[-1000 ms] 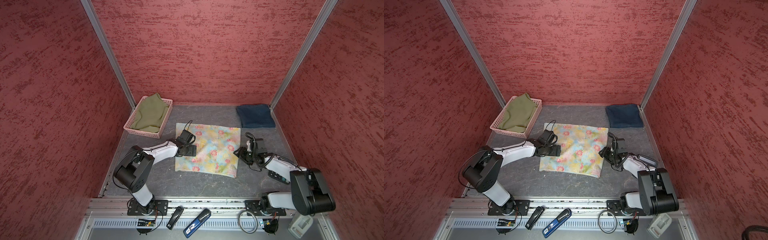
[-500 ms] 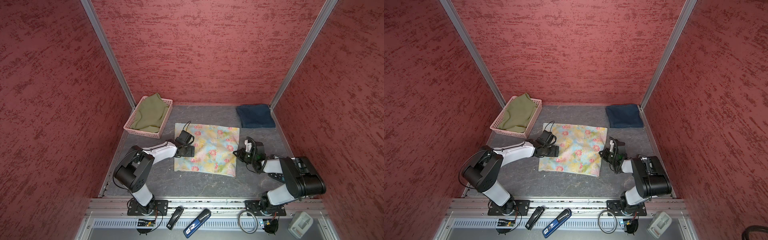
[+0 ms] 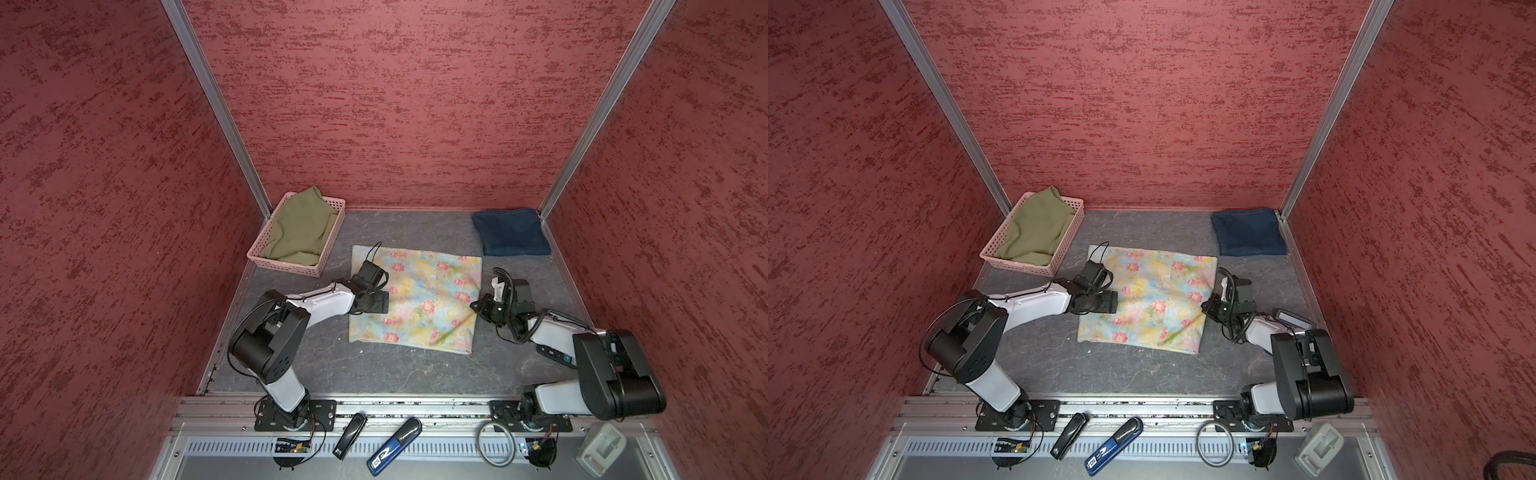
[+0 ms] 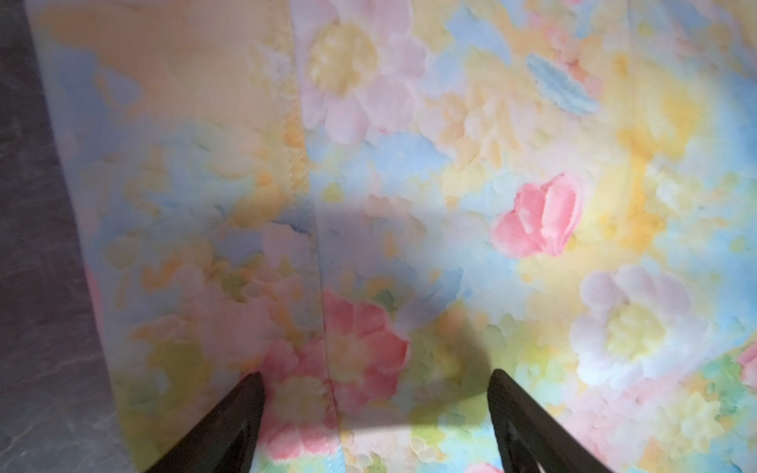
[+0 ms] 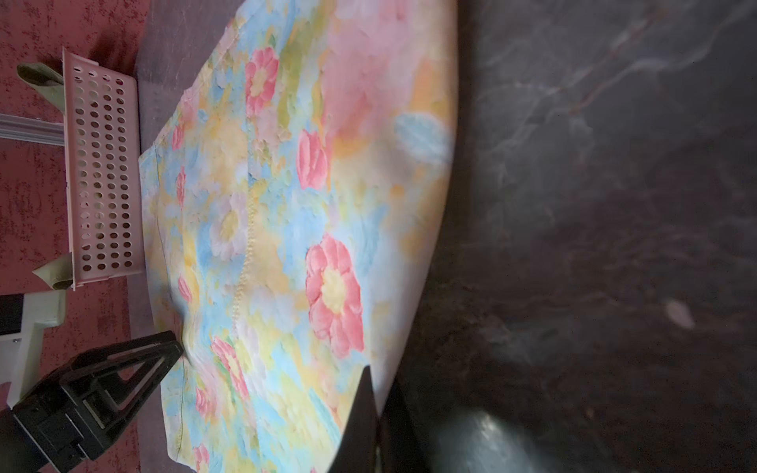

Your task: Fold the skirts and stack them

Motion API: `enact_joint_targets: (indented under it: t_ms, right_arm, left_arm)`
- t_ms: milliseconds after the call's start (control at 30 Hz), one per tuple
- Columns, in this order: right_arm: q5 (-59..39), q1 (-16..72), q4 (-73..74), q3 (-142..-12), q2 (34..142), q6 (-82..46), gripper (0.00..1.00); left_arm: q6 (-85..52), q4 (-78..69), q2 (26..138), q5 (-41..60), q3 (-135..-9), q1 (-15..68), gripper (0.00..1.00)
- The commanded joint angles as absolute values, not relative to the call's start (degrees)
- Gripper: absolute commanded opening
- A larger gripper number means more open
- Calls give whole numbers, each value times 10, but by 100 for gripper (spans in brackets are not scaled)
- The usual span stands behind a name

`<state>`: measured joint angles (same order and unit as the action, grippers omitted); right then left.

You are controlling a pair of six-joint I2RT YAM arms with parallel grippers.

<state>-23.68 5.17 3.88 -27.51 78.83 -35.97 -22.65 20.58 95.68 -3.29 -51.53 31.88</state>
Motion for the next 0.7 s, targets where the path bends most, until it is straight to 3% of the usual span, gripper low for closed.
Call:
enact_joint_targets:
  t_ms: [0,333,667]
  right_arm:
    - [-186,52,-52,-327,756,-330,0]
    - [-136,84,-212,-476,762,-287,0]
    - [-101,102,-261,-497,808,-276,0]
  left_arm:
    - [-235,204,978,-31,-504,318,85]
    - [-265,185,1005,-12,-521,357,84]
    - [-266,183,989,-13,-520,361,84]
